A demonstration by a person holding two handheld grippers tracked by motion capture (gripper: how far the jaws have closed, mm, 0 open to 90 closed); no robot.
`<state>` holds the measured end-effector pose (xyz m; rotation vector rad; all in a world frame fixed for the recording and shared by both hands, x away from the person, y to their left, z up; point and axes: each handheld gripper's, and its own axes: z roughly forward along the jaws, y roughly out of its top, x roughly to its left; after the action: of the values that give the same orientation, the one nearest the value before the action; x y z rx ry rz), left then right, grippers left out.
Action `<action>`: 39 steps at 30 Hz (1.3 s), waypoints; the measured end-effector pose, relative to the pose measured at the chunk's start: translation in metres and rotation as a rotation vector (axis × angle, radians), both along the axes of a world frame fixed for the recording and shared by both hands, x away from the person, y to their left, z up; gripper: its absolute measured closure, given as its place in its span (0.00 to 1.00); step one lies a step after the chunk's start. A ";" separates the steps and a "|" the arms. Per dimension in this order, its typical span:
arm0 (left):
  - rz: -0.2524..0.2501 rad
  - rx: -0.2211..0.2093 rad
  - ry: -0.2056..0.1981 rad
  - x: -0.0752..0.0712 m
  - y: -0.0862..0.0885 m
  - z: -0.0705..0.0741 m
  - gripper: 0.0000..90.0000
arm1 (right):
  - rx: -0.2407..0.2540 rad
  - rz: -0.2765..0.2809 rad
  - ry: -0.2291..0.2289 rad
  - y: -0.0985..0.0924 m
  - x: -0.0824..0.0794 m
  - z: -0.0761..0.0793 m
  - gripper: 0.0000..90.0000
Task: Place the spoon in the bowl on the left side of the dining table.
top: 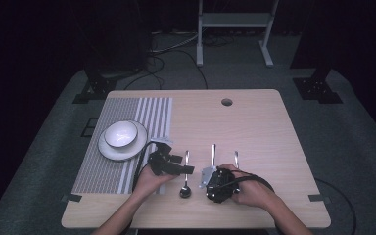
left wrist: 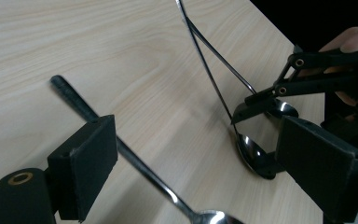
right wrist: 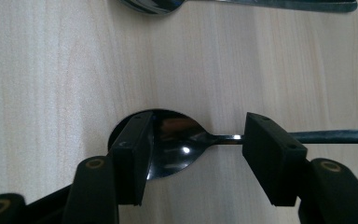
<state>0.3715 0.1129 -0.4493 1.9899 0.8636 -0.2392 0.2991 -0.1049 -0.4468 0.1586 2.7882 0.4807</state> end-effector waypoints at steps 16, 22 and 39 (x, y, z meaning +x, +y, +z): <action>-0.066 0.008 0.097 0.017 -0.038 -0.012 0.37 | 0.017 -0.014 0.008 -0.003 0.000 -0.001 0.49; -0.041 0.006 0.103 0.027 -0.044 -0.014 0.57 | 0.016 -0.007 0.006 -0.003 0.000 -0.001 0.49; -0.057 -0.089 0.126 0.036 -0.043 -0.017 0.90 | 0.036 0.005 -0.005 -0.007 -0.001 -0.002 0.49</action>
<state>0.4071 0.0697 -0.4665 1.9338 0.8610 -0.4331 0.2982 -0.1118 -0.4485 0.1579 2.7769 0.5321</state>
